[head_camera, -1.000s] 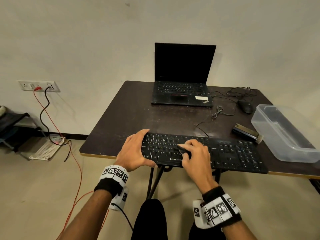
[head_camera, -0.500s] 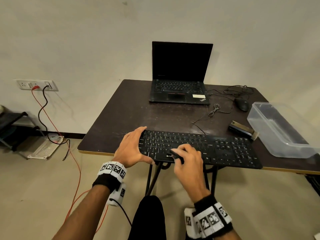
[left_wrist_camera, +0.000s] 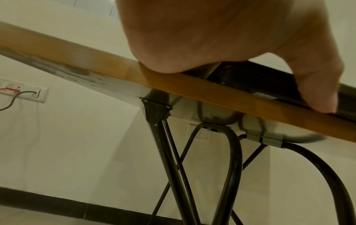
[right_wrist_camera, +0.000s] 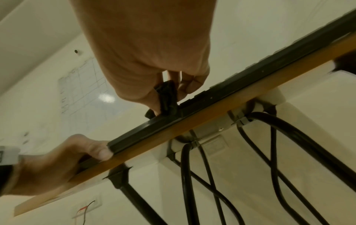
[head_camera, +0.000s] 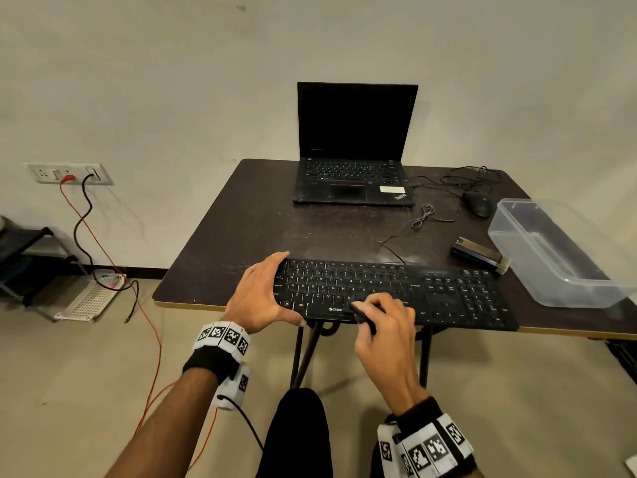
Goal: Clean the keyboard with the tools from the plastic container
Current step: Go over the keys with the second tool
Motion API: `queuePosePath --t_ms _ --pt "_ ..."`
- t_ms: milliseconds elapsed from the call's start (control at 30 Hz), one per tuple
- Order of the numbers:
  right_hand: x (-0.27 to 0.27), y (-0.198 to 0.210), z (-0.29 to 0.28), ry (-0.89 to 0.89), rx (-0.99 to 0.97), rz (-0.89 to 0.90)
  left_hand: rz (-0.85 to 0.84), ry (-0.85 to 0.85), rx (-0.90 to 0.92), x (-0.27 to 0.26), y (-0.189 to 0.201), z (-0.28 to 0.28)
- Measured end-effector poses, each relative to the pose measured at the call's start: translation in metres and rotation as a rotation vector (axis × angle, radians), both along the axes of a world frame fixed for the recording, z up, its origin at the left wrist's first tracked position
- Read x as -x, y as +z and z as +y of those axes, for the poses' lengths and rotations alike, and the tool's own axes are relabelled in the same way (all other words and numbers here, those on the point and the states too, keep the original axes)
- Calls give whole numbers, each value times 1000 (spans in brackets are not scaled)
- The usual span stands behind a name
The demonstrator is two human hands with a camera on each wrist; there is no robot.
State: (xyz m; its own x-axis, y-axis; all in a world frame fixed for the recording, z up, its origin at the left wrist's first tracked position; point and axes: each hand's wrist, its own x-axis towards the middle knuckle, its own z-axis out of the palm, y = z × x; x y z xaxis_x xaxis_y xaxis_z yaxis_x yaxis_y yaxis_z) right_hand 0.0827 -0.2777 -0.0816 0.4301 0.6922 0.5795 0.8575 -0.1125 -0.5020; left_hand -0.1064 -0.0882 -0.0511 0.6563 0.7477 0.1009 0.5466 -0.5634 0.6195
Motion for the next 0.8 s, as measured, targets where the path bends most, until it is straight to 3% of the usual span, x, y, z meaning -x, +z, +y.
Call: queuePosePath --t_ms 67,200,333,467,633,800 --pt "-4 3 -1 51 9 -25 -11 0 2 0 1 0" --pt "-33 11 4 -123 -7 68 -15 5 0 0 2 -1" --pt "-31 8 -1 6 52 16 -16 0 5 0 2 -1" --pt "-56 15 3 -169 5 124 -11 -4 -4 0 1 0" --pt "-38 14 -2 69 95 65 -29 -4 -15 -1 1 0" --pt "-68 23 17 -88 64 149 -15 -10 -23 -1 -1 1"
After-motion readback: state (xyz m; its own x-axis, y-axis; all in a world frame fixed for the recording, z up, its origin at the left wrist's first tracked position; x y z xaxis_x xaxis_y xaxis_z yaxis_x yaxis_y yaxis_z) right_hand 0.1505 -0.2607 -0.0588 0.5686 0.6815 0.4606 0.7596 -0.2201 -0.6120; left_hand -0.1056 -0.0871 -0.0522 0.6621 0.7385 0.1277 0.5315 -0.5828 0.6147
